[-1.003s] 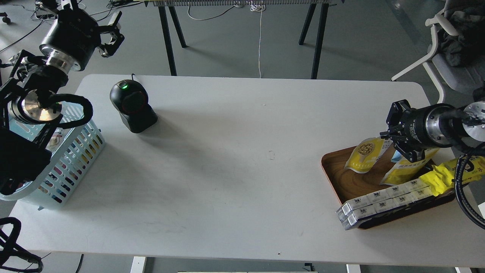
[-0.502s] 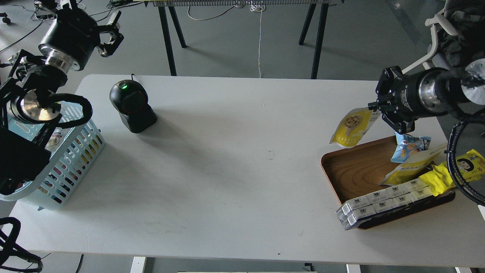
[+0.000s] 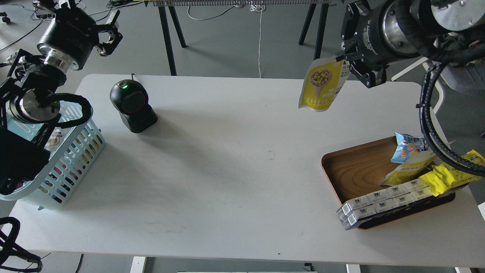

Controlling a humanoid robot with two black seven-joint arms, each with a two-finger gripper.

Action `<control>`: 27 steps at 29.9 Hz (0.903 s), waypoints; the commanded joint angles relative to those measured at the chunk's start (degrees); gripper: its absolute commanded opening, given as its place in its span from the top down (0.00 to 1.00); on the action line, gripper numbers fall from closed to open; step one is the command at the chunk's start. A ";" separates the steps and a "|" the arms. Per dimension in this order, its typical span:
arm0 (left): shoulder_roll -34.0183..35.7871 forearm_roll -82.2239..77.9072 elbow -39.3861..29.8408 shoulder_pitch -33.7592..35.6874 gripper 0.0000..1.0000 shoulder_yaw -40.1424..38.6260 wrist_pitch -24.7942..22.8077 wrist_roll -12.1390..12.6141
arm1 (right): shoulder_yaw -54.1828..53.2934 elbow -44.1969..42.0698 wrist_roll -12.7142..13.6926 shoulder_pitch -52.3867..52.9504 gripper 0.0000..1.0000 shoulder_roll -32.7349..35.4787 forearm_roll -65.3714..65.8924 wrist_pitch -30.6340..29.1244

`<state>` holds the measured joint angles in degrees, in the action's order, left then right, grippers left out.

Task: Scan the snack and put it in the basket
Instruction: 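Grasp the yellow snack packet with the right gripper and lift it, then carry the packet toward the scanner and lower it onto the table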

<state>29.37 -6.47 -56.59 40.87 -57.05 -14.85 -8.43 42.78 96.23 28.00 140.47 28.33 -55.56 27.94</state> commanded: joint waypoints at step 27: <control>-0.02 0.06 -0.01 -0.44 0.00 0.09 0.00 0.00 | -8.94 -24.86 0.00 -23.92 1.00 -26.91 2.56 0.06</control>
<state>29.36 -6.42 -56.61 40.43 -56.96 -14.85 -8.44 34.59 73.53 28.00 118.86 2.67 -53.81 28.01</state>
